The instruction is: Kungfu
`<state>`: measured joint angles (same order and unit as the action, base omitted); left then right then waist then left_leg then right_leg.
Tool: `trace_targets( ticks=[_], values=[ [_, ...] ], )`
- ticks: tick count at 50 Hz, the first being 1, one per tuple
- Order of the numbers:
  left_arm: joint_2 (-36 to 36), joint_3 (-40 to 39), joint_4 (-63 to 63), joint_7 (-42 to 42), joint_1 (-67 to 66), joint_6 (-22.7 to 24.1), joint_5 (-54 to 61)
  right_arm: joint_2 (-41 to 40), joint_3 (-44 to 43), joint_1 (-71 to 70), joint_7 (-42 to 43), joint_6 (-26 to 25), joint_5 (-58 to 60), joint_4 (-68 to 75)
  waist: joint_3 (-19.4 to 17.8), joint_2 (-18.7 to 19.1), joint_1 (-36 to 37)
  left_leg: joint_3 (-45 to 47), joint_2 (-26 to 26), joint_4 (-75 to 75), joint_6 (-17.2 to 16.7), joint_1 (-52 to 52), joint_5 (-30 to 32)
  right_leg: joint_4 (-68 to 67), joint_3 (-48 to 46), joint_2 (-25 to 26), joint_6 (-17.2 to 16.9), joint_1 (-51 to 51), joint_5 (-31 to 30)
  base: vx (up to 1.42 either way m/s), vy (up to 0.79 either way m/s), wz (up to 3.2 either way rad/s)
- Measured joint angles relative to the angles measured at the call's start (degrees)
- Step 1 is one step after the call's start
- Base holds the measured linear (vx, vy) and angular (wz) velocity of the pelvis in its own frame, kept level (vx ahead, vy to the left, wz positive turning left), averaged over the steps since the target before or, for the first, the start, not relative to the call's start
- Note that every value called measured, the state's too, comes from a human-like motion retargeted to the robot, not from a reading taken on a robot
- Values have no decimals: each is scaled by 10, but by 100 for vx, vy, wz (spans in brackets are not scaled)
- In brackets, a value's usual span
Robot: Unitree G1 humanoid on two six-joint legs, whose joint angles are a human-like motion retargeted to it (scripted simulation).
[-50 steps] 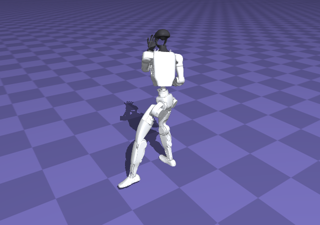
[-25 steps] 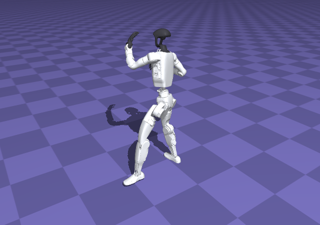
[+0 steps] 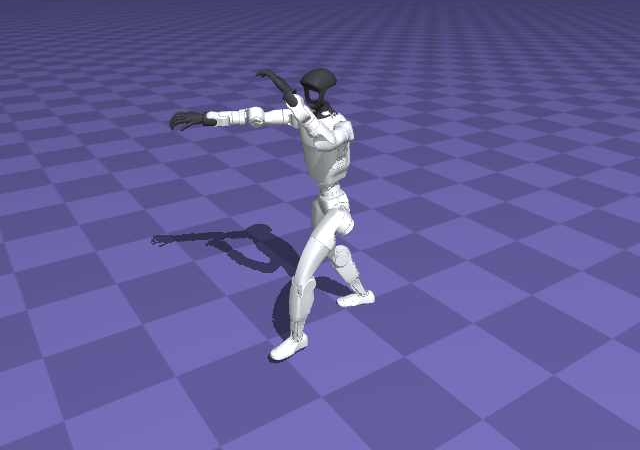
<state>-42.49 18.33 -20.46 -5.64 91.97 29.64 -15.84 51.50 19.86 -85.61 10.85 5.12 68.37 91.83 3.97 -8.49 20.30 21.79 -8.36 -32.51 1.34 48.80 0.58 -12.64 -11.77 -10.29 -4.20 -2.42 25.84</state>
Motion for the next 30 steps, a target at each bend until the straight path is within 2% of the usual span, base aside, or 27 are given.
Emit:
trace_targets(
  ticks=[2,5,7,9,22,30],
  values=[
    [-4,8,10,2,10,2,-2,-7,19,-35,-29,24,-23,56,-11,-3,1,-20,10,-1,-2,4,6,6,-23,9,-2,-12,1,-4,-24,85],
    [-25,14,19,-5,23,0,-20,-10,41,-60,32,60,-18,56,-20,-7,4,-34,10,-4,-9,10,12,8,-21,23,1,-15,7,-4,-17,27],
    [-31,9,23,-5,22,-1,-34,-18,46,-70,70,63,19,56,-23,-12,1,-34,13,-4,-1,14,30,2,-20,19,-3,-13,6,-1,-3,9],
    [-30,7,26,-2,17,-1,-35,-25,45,-73,72,64,38,56,-23,-12,-2,-35,15,-5,5,18,40,-1,-27,18,-8,-12,1,-1,0,18],
    [-27,8,37,14,12,-2,-39,-32,13,-47,85,58,12,56,-22,-9,-14,-35,19,13,15,18,57,7,-24,23,-16,-10,-15,0,0,0],
    [-29,3,41,45,2,-3,-53,-43,-7,-34,87,60,-17,56,-25,-11,-12,-30,18,22,-4,7,30,13,-9,20,-6,-6,-3,0,3,-13]
  ],
)
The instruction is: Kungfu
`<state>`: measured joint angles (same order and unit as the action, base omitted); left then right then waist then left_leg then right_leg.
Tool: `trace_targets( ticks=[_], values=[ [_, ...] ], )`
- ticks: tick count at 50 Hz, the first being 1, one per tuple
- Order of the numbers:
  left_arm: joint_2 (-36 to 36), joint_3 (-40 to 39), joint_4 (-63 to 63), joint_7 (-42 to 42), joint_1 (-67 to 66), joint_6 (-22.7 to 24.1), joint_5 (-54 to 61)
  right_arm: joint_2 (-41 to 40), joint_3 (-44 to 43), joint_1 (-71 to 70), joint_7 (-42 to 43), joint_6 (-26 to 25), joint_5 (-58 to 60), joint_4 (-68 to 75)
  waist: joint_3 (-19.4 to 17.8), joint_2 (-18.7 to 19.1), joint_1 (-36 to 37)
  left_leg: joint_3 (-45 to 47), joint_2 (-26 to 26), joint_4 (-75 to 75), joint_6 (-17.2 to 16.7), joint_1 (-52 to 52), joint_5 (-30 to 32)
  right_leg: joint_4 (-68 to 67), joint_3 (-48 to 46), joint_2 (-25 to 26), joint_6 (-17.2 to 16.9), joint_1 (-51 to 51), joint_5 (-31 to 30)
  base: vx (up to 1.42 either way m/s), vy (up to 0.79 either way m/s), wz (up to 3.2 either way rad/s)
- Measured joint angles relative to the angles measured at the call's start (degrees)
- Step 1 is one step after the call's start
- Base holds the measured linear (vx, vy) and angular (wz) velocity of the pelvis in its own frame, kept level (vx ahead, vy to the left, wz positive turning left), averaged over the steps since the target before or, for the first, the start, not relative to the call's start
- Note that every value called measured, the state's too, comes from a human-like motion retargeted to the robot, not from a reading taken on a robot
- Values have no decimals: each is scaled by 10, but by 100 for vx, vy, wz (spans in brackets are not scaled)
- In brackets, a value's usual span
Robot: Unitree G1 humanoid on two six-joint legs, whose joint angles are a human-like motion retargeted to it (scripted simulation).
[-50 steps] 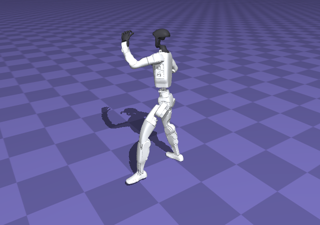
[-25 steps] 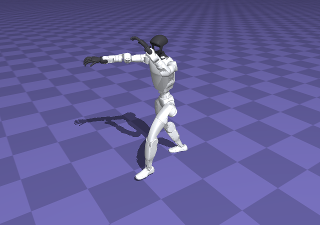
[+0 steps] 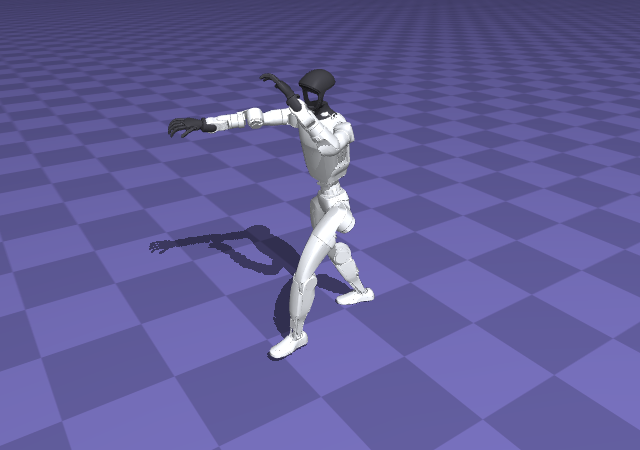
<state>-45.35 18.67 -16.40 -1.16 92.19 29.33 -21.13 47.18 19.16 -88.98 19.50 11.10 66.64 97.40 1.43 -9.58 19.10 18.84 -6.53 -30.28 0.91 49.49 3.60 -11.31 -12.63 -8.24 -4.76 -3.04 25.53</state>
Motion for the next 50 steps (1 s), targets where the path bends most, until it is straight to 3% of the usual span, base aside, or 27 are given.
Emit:
trace_targets(
  ticks=[8,19,23,27,30,33,36,37,40,42,44,47,50],
  values=[
    [9,-2,20,1,-39,-2,4,-16,-38,18,-3,7,-98,-7,-2,-7,-4,0,-1,-22,-10,3,-56,0,14,-5,9,3,7,8,3,-16],
    [68,55,105,-10,-132,17,17,-56,-113,56,-105,29,-399,-58,-8,-22,-12,-4,10,-61,-15,1,-139,13,12,-22,23,-6,-37,19,5,-11],
    [104,80,141,9,-185,18,-9,-88,-160,85,-198,14,-581,-97,-8,-23,-19,-7,20,-47,-24,-24,-163,4,8,-29,25,-9,-116,25,9,-12],
    [136,93,144,64,-253,20,-53,-147,-213,145,-355,-38,-817,-182,-2,-12,-39,-14,24,-3,-41,-82,-173,-54,21,-35,14,1,-270,29,12,-17],
    [148,78,110,81,-298,21,-88,-200,-236,215,-482,-92,-985,-270,9,15,-74,-27,19,44,-49,-140,-165,-159,31,-22,50,39,-374,37,14,0],
    [153,46,44,97,-321,19,-124,-241,-230,298,-553,-141,-1105,-360,32,44,-97,-13,-1,84,-46,-184,-142,-248,72,27,-3,109,-301,33,11,-42],
    [162,5,-45,128,-332,18,-143,-288,-226,411,-544,-173,-1160,-459,61,71,-123,12,-14,126,-43,-221,-127,-271,141,118,-40,196,-242,30,12,-49],
    [165,-9,-78,140,-332,15,-154,-304,-228,456,-536,-185,-1164,-493,68,78,-131,23,-17,139,-43,-235,-126,-265,148,135,-40,224,-230,30,15,-34],
    [166,-46,-194,183,-311,-17,-231,-344,-238,608,-538,-202,-1167,-586,72,96,-169,32,-6,178,-40,-285,-109,-209,111,138,0,293,-215,31,14,14],
    [167,-59,-294,219,-285,-55,-295,-356,-244,719,-558,-216,-1154,-637,61,108,-194,31,4,196,-29,-319,-89,-148,114,155,25,326,-238,32,11,23],
    [163,-66,-395,247,-262,-91,-344,-365,-265,836,-579,-224,-1135,-684,42,115,-207,43,13,208,-20,-357,-86,-76,137,182,43,349,-303,35,9,-17],
    [129,-57,-541,278,-230,-152,-373,-368,-306,992,-609,-232,-1118,-744,13,109,-250,54,40,227,-15,-410,-91,18,141,198,39,389,-400,25,3,12],
    [78,-53,-679,289,-196,-208,-376,-380,-350,1113,-635,-206,-1087,-791,-8,115,-339,25,50,239,-10,-434,-98,72,101,197,35,454,-404,10,-13,81]
  ],
)
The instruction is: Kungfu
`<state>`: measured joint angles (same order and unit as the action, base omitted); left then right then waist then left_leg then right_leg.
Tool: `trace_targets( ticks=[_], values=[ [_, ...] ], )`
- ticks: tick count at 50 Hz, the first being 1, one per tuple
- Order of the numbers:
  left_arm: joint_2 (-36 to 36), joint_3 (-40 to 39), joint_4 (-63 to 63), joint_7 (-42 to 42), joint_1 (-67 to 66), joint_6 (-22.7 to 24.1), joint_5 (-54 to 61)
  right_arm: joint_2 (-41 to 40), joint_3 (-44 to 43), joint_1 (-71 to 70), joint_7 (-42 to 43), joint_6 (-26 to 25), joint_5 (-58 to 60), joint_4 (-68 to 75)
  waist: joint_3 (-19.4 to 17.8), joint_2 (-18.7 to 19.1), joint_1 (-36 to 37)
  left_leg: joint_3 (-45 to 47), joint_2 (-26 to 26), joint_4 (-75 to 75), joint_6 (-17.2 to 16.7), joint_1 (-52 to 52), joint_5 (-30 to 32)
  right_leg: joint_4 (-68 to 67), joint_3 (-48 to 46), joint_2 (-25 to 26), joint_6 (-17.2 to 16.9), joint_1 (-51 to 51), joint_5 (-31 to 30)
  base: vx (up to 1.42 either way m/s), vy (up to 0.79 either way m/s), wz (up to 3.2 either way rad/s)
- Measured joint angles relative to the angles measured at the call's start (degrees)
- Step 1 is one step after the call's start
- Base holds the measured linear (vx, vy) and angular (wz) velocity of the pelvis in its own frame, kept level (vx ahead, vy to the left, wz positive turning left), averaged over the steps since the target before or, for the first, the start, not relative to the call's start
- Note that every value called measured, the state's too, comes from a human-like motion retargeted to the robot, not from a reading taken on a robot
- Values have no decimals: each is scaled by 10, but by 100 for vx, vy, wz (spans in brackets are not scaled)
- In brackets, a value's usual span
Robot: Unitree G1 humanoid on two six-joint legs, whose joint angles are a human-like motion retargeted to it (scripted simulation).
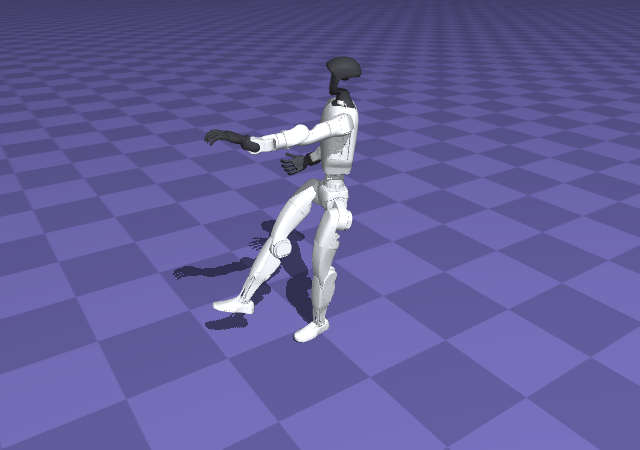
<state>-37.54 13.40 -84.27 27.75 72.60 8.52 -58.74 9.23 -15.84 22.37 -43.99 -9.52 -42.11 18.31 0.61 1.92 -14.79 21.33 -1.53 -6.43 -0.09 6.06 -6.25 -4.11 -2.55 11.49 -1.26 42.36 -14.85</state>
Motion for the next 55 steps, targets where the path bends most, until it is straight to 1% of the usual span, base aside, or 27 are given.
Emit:
trace_targets(
  ticks=[2,3,5,7,11,17,20,25,27,30,32,35,38,40,42,45,47,49,51,53,54,55],
  values=[
    [-33,-10,-56,15,9,-23,12,-8,-24,65,-2,28,9,-26,-12,0,-47,-12,3,-2,32,-9,4,16,-11,3,11,39,27,3,-13,59],
    [-48,-15,-74,22,10,-25,22,-13,-36,92,-1,45,10,-38,-16,-2,-63,-15,8,-6,60,-11,11,17,-19,3,19,57,37,5,-12,24],
    [-74,-11,-93,29,5,-16,47,-19,-59,136,5,81,3,-56,-24,-3,-77,-39,23,-8,96,-16,18,8,-34,8,31,86,40,10,-11,-17],
    [-87,-9,-95,37,-4,-10,57,-14,-71,166,12,111,-2,-64,-26,-7,-78,-41,31,-7,106,-28,15,-5,-10,21,34,108,26,12,-8,-34],
    [-95,0,-93,49,-18,-10,42,-1,-77,197,-3,148,20,-81,-25,-7,-93,-54,35,-5,110,-38,14,-12,6,21,33,124,14,11,-9,10],
    [-93,-3,-80,56,-28,-1,37,46,-68,193,-15,201,69,-118,-25,5,-85,-40,30,-3,98,-32,15,-22,-19,5,40,121,24,7,5,-10],
    [-91,-17,-60,62,-38,11,42,77,-62,181,-3,238,96,-141,-20,8,-73,-28,28,-2,89,-23,13,-25,-5,6,39,110,24,9,4,-24],
    [-82,-37,6,68,-68,43,66,120,-51,144,66,304,144,-180,-6,12,-49,-5,19,3,77,-1,16,-23,5,-9,36,65,47,3,1,-3],
    [-79,-41,46,64,-89,66,85,145,-45,123,102,326,163,-196,2,10,-33,-2,19,0,73,12,16,-22,10,-21,28,34,60,0,0,0],
    [-74,-50,116,35,-132,100,130,187,-38,82,152,351,214,-218,14,7,-7,-6,17,-9,68,36,16,-27,19,-45,22,-22,82,2,0,3],
    [-71,-58,180,-11,-177,126,187,222,-31,46,186,360,258,-229,29,2,10,-15,21,-19,64,59,14,-37,24,-69,9,-58,93,6,1,13],
    [-62,-61,289,-110,-254,155,306,275,-19,-20,233,365,313,-244,54,-8,43,-34,31,-35,59,102,11,-57,23,-107,-6,-114,117,0,0,0],
    [-38,-66,397,-202,-359,153,457,321,1,-102,296,368,356,-254,73,-21,81,-48,37,-53,55,145,7,-72,13,-140,-17,-176,141,-9,0,1],
    [-11,-63,469,-266,-448,142,574,351,17,-170,337,372,382,-251,83,-32,113,-52,36,-67,52,174,5,-78,7,-158,-20,-219,152,-13,-6,-11],
    [33,-60,519,-332,-541,124,679,376,27,-238,364,370,405,-241,87,-48,143,-58,37,-77,51,197,5,-79,-2,-175,-26,-266,154,-14,-12,-7],
    [113,-66,561,-471,-681,84,826,417,31,-348,386,357,430,-206,84,-77,189,-66,41,-95,48,227,5,-75,-24,-200,-44,-337,140,-19,-13,21],
    [174,-67,568,-557,-762,37,923,449,30,-426,393,352,454,-165,77,-101,221,-74,47,-114,46,258,6,-71,-44,-214,-53,-373,123,-29,-18,50],
    [229,-67,569,-630,-828,-19,1021,492,28,-504,416,351,493,-100,60,-121,256,-82,52,-142,45,291,7,-69,-60,-218,-51,-405,108,-42,-21,70],
    [276,-66,568,-672,-885,-72,1106,540,41,-589,457,359,549,-5,38,-141,288,-88,53,-178,44,326,9,-60,-75,-218,-46,-435,80,-47,-32,83],
    [310,-70,569,-689,-936,-103,1160,583,79,-685,492,376,628,130,21,-169,311,-87,58,-223,47,371,10,-42,-98,-224,-52,-457,34,-39,-42,87],
    [318,-73,574,-691,-957,-106,1166,598,112,-744,515,380,676,221,15,-186,322,-81,58,-250,48,397,7,-31,-106,-228,-71,-460,37,-43,-44,75],
    [323,-75,581,-691,-977,-105,1165,609,150,-808,541,382,727,319,11,-203,333,-73,56,-278,50,425,3,-19,-113,-232,-98,-460,53,-43,-44,64]
  ],
)
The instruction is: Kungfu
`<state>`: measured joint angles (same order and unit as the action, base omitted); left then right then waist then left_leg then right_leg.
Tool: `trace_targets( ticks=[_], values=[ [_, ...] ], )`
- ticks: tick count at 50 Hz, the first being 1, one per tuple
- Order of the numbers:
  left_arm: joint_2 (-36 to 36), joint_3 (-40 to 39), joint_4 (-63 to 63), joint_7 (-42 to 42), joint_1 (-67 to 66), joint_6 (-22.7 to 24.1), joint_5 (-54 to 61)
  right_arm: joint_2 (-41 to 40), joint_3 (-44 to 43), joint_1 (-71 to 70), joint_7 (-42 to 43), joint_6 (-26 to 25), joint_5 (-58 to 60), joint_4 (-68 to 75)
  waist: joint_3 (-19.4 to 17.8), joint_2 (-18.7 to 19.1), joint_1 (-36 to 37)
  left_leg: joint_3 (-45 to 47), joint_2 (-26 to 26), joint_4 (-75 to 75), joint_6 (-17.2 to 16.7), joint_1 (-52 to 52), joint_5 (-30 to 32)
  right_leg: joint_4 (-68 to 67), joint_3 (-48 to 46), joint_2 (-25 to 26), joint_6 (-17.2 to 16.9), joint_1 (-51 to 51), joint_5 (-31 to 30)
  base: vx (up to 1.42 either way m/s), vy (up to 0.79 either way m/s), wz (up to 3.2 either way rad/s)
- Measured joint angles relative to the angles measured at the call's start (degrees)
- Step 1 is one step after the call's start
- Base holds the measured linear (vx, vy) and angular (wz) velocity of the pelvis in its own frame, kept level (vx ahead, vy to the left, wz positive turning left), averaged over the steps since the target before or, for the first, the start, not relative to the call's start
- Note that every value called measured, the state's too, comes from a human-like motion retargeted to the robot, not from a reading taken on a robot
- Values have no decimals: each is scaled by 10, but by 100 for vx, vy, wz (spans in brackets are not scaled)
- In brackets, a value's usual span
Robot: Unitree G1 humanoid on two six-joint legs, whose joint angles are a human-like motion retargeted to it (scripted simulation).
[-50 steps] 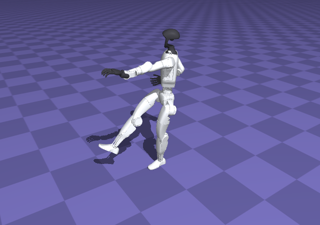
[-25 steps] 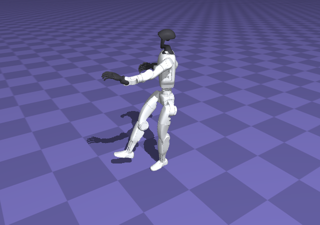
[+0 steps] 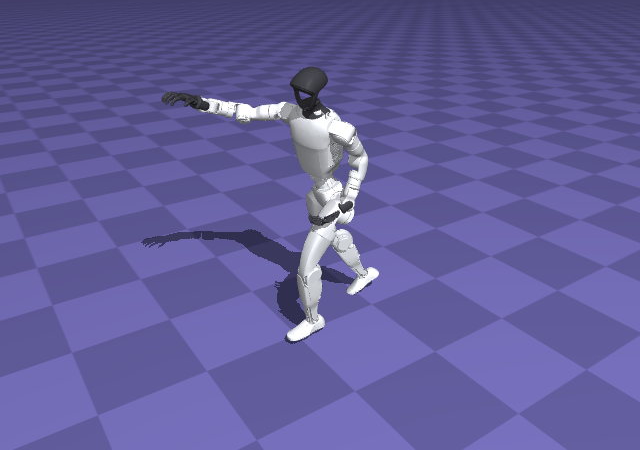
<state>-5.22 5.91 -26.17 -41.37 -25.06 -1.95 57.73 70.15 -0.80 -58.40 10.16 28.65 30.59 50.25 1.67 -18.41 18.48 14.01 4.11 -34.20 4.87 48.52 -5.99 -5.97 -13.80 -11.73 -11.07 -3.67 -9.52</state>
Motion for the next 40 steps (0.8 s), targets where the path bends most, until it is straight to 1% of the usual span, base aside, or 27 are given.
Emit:
trace_targets(
  ticks=[1,2,3,5,7,8,10,12,15,17,20,26,32,35,38,40],
  values=[
    [-7,-1,16,1,-18,7,-7,-3,52,-78,33,-27,50,113,-1,-15,4,8,-2,-21,1,23,0,3,13,3,-4,7,29,-38,-41,66],
    [-15,-2,32,2,-33,12,-13,-7,101,-153,54,-66,95,220,0,-29,7,13,-1,-41,4,46,1,4,19,6,-9,12,62,-30,-37,82],
    [-25,-3,47,2,-46,14,-19,-15,142,-222,53,-133,128,314,3,-39,4,15,3,-58,8,71,5,4,11,7,-16,16,105,-31,-32,93],
    [-34,-3,75,-8,-58,16,-34,-35,163,-317,18,-227,154,436,13,-43,2,19,3,-84,19,114,4,2,-29,10,-18,24,184,-31,-26,86],
    [-39,-12,96,-27,-64,27,-65,-46,182,-363,-17,-185,84,467,17,-43,-2,20,-7,-103,27,140,2,-8,-42,21,-10,35,240,-22,-28,61],
    [-40,-14,101,-31,-65,34,-81,-47,191,-374,-14,-148,51,466,15,-40,-6,17,-10,-107,27,146,5,-14,-44,28,-5,38,263,-24,-23,53],
    [-40,-12,102,-26,-69,44,-93,-55,204,-383,32,-101,47,457,13,-30,-13,13,-16,-107,23,147,13,-24,-32,43,8,38,305,-21,-8,35],
    [-40,-6,101,-28,-73,45,-84,-69,218,-386,71,-103,84,457,16,-23,-21,10,-21,-102,19,144,19,-29,-26,48,27,39,342,-14,5,2],
    [-42,0,99,-46,-77,33,-78,-90,228,-390,65,-132,109,459,17,-11,-27,5,-28,-88,14,140,28,-38,-17,54,56,46,380,-23,3,-15],
    [-42,3,96,-53,-76,26,-77,-101,225,-385,65,-129,98,453,15,-5,-29,0,-32,-78,11,135,37,-45,-7,61,61,50,388,-19,-1,-15],
    [-46,4,93,-57,-75,29,-83,-110,220,-374,79,-107,91,451,14,4,-34,-6,-39,-60,3,121,45,-46,-1,68,66,48,387,-11,0,-11],
    [-59,6,93,-69,-74,25,-89,-120,220,-366,80,-113,83,447,10,9,-37,-4,-49,-25,-23,95,36,-44,16,69,79,51,385,-8,0,-21],
    [-81,0,95,-67,-65,5,-107,-128,219,-360,90,-108,85,442,13,18,-47,2,-56,-10,-22,86,44,-38,23,71,86,52,372,-1,0,-4],
    [-100,-10,102,-52,-62,-13,-105,-128,216,-355,96,-108,78,437,12,19,-49,5,-56,-6,-19,82,40,-33,24,71,88,52,357,9,-1,-6],
    [-112,-35,107,-23,-58,-29,-97,-129,210,-348,98,-103,73,435,10,18,-52,7,-52,-4,-13,77,35,-28,22,67,80,50,326,12,1,-2],
    [-118,-60,104,1,-53,-31,-97,-130,205,-341,107,-104,72,432,10,17,-54,10,-51,-2,-11,71,31,-26,20,64,73,48,298,24,2,-2]
  ],
)
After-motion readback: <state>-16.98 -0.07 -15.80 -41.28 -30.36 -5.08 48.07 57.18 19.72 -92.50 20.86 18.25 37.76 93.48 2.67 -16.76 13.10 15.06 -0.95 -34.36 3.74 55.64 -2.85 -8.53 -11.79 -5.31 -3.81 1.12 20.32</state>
